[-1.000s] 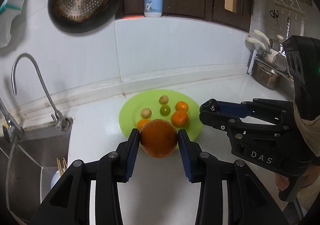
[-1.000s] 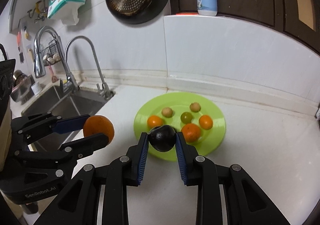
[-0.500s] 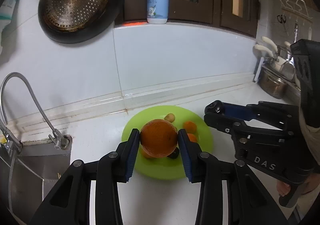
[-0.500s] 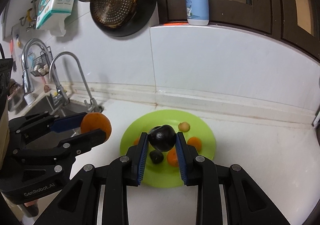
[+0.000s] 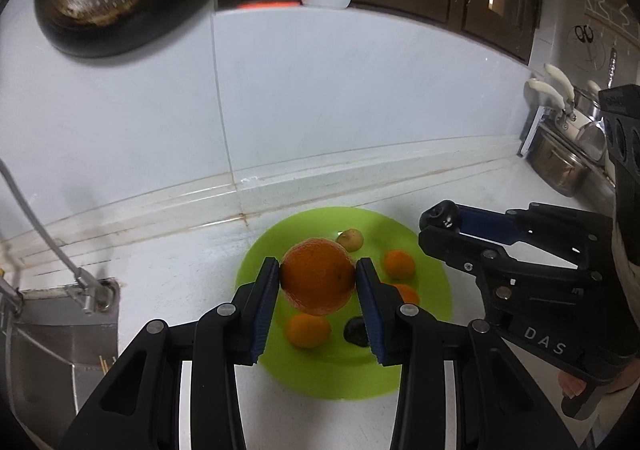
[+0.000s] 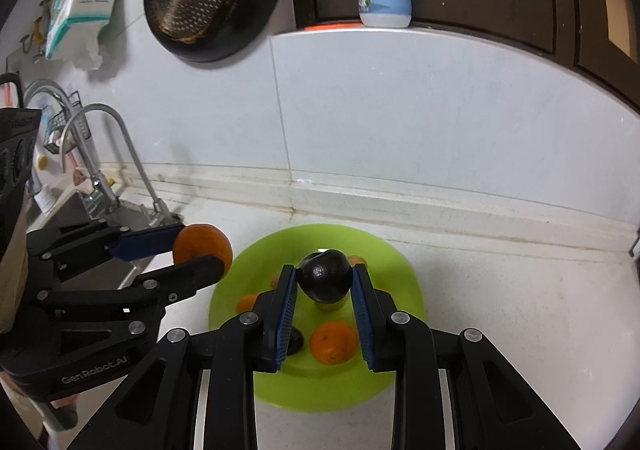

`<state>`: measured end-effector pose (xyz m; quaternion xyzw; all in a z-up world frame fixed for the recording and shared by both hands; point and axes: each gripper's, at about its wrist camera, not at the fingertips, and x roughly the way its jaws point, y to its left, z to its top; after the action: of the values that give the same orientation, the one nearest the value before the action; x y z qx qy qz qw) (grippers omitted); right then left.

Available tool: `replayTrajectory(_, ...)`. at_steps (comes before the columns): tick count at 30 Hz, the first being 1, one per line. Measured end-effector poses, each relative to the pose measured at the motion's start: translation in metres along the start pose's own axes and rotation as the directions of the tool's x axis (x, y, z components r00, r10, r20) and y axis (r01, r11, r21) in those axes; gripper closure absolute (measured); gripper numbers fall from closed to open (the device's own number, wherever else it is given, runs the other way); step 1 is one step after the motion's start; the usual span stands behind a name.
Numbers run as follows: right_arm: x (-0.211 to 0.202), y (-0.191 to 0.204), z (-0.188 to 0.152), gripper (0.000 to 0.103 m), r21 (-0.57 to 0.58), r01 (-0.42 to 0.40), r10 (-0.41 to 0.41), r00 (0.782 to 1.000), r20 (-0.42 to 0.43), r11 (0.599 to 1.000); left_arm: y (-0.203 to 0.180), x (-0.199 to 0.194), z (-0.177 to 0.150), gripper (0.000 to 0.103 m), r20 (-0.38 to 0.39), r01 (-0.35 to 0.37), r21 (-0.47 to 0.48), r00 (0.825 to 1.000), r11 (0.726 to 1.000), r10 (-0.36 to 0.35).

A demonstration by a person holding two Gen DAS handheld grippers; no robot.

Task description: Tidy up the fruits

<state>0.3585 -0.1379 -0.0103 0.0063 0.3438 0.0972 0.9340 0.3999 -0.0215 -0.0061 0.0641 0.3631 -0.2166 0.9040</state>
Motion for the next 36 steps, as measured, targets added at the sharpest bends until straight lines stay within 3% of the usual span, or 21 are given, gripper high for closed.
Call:
replayTrajectory(11,0.054,-0.022,-0.002,0.074,0.039,0.034,-0.029,0.994,-0.104,0.999,0.011,0.056,0.01,0.064,-0.07,0.007,0.041,0.998,0.999,-0.004)
replayTrajectory(23,0.093,-0.035,-0.005,0.074,0.086,0.058,-0.042,0.983,-0.181,0.995,0.01,0.101,0.013,0.064,-0.176,0.073,0.059,0.982,0.996,-0.062)
replayTrajectory(26,0.096,-0.036,-0.006,0.072,0.101,0.072,-0.051,0.979,-0.196,0.992,0.008,0.099,0.01,0.054,-0.169,0.058,0.084,0.985,0.995,-0.043)
replayTrajectory(28,0.093,-0.036,-0.007,0.064,0.112,0.088,-0.065,0.979,-0.194,0.99,0.01,0.094,0.01,0.053,-0.162,0.057,0.08,0.986,0.995,-0.044)
replayTrajectory(36,0.063,-0.028,-0.013,0.062,0.157,0.134,-0.11,0.982,-0.151,0.979,0.01,0.051,0.0,0.045,-0.109,0.011,0.087,0.994,0.996,-0.001)
